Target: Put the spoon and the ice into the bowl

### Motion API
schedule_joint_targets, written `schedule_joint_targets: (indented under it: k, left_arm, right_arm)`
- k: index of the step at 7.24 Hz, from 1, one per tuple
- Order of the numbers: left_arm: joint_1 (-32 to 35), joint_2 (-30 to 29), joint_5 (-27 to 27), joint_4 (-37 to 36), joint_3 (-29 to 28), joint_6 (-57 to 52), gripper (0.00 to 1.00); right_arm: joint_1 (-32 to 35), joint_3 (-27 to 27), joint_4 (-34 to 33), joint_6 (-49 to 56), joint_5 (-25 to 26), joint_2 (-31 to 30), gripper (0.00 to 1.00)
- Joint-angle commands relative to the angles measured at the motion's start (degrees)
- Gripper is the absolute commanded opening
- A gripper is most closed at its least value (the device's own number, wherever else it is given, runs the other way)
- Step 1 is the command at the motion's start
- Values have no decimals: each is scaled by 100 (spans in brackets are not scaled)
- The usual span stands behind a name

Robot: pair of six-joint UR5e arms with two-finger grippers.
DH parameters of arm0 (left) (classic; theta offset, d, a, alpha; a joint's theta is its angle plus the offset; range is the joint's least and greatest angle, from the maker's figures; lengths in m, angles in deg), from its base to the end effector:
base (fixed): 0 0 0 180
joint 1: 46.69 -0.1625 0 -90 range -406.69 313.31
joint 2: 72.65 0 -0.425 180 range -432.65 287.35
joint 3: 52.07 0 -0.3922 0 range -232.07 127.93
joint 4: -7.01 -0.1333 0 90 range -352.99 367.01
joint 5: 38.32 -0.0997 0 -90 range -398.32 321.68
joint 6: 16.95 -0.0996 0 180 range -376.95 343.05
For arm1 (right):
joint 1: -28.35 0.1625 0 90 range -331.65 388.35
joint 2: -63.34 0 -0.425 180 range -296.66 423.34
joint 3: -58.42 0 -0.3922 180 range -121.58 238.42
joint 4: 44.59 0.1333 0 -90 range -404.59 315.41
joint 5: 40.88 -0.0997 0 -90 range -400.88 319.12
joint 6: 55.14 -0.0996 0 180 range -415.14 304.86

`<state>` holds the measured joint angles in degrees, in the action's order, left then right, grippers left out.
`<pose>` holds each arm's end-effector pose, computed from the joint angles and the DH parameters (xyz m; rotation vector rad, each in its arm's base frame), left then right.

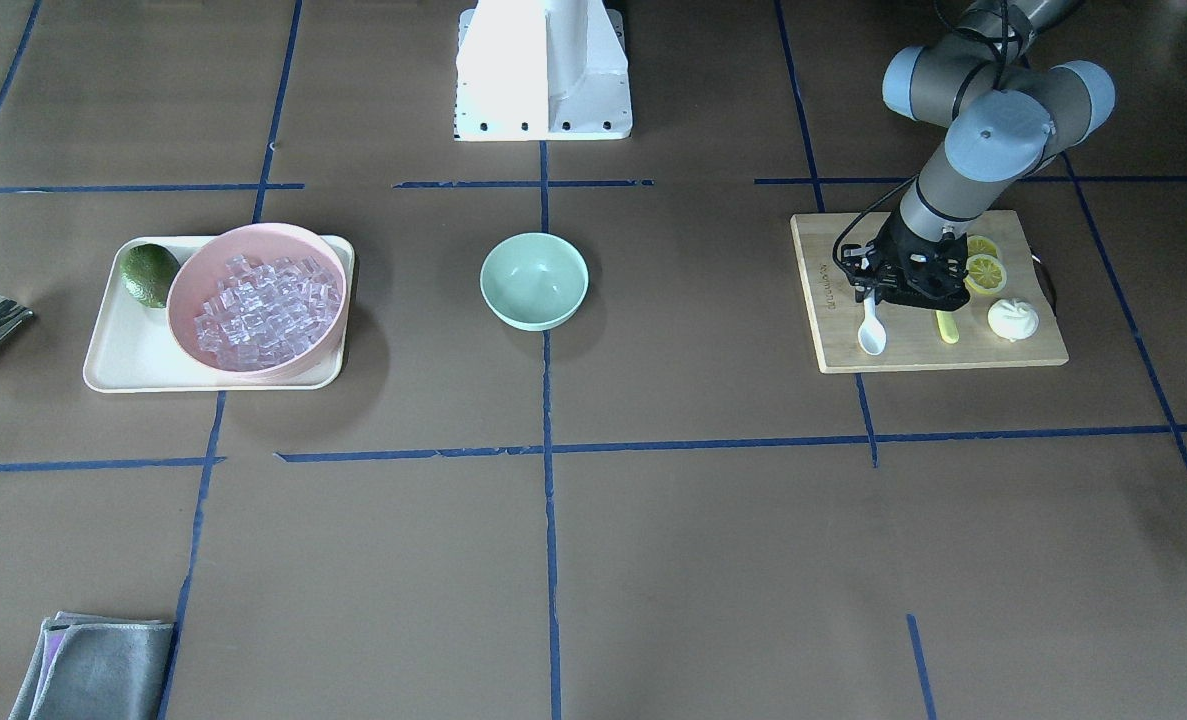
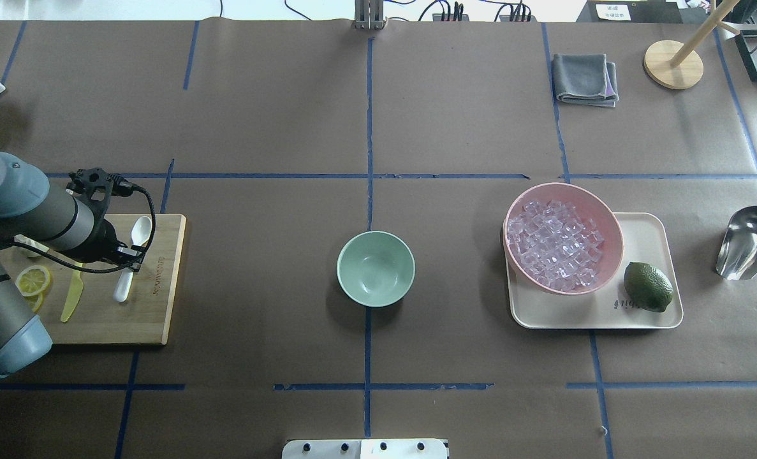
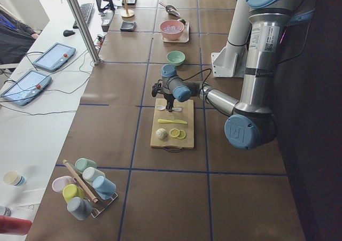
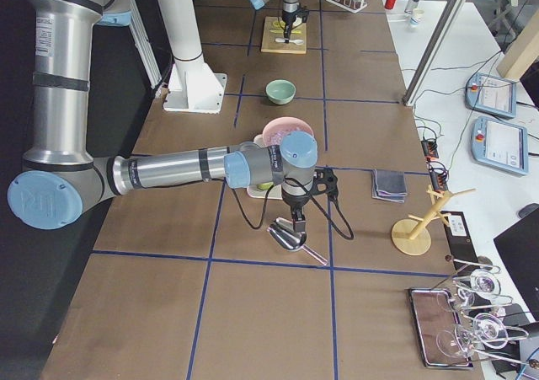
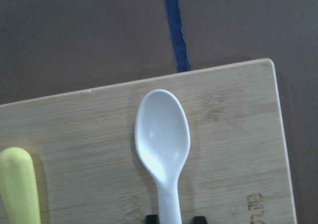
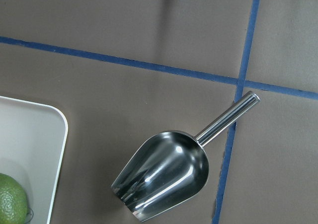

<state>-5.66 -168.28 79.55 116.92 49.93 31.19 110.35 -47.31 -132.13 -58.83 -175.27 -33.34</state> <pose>0.3566 -0.4253 0.4757 0.0736 0.7917 0.1730 0.0004 -0.4543 0.5728 0.1112 -0.7881 -0.1490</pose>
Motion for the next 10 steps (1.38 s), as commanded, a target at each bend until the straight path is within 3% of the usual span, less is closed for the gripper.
schedule_joint_targets:
  k: [1,3,5,6,8,10]
  left_arm:
    - [10,1,16,-5,135,-6,0]
    - [10,-243,-1,-5,346,3,0]
    - [2,-1067,7,-31,295,3,0]
    - [-86,-1489,25,-214,277,21,0]
    - [-532,-2298,-1,-1362,304,117,0]
    - [-1120,-2898,-306,-1613,119,353,0]
  right_arm:
    - [0,0,0,0,0,0,100]
    - [0,0,0,0,0,0,100]
    - [0,0,0,0,0,0,100]
    - [0,0,0,0,0,0,100]
    - [0,0,0,0,0,0,100]
    - [0,0,-9,0,-9,-9,100]
